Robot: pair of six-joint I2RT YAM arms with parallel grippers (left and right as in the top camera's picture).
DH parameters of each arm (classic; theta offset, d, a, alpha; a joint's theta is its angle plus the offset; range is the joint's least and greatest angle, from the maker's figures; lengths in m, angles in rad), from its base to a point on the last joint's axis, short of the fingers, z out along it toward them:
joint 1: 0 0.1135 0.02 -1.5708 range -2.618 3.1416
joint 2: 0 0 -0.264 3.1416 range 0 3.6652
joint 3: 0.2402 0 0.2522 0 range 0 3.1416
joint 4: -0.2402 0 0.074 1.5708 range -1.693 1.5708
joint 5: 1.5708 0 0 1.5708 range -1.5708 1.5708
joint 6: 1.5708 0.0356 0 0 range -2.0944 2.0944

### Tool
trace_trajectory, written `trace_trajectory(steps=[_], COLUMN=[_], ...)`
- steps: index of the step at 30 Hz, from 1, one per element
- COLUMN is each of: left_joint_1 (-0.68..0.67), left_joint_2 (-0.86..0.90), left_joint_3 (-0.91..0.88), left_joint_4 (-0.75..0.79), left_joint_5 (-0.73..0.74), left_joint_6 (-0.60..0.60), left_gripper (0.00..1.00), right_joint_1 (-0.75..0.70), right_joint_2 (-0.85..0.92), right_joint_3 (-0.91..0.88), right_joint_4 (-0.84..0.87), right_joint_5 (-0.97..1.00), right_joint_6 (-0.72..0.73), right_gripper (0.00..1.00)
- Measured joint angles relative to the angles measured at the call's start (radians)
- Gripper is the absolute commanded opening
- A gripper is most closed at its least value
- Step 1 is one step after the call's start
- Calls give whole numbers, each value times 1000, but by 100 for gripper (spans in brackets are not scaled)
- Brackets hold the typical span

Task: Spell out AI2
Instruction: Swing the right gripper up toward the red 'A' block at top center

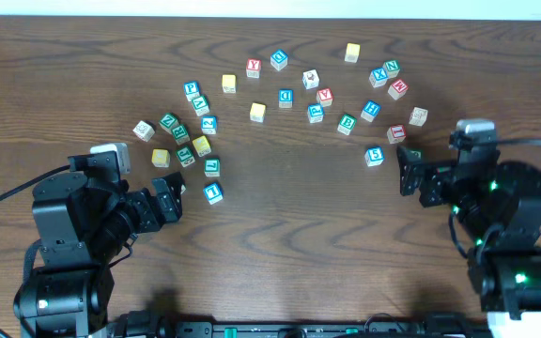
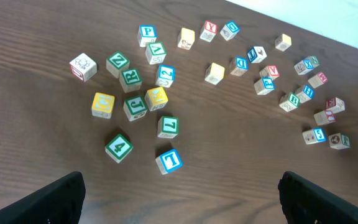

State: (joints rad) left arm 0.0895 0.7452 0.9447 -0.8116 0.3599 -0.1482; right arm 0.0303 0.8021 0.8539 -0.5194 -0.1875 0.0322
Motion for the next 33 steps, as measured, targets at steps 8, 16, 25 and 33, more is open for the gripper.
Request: trace_trajectory(steps=[8,16,25,33], left_joint_1=[0,0,0,0], left_joint_2=[0,0,0,0], left_joint_3=[0,0,0,0], left_joint_4=[0,-1,-1,0], left_joint_5=[0,0,0,0], left_joint_6=[0,0,0,0], left_gripper=[98,98,98,98], right_joint_1=[0,0,0,28], right_joint_2=[174,358,570,724], right_joint_3=[246,443,648,816], right_joint_4=[-259,-476,-621,-654], right_joint_5=[-42,-76,-177,-186], right_joint_6=[0,-60,-132,-191], right_gripper=[99,99,99,99])
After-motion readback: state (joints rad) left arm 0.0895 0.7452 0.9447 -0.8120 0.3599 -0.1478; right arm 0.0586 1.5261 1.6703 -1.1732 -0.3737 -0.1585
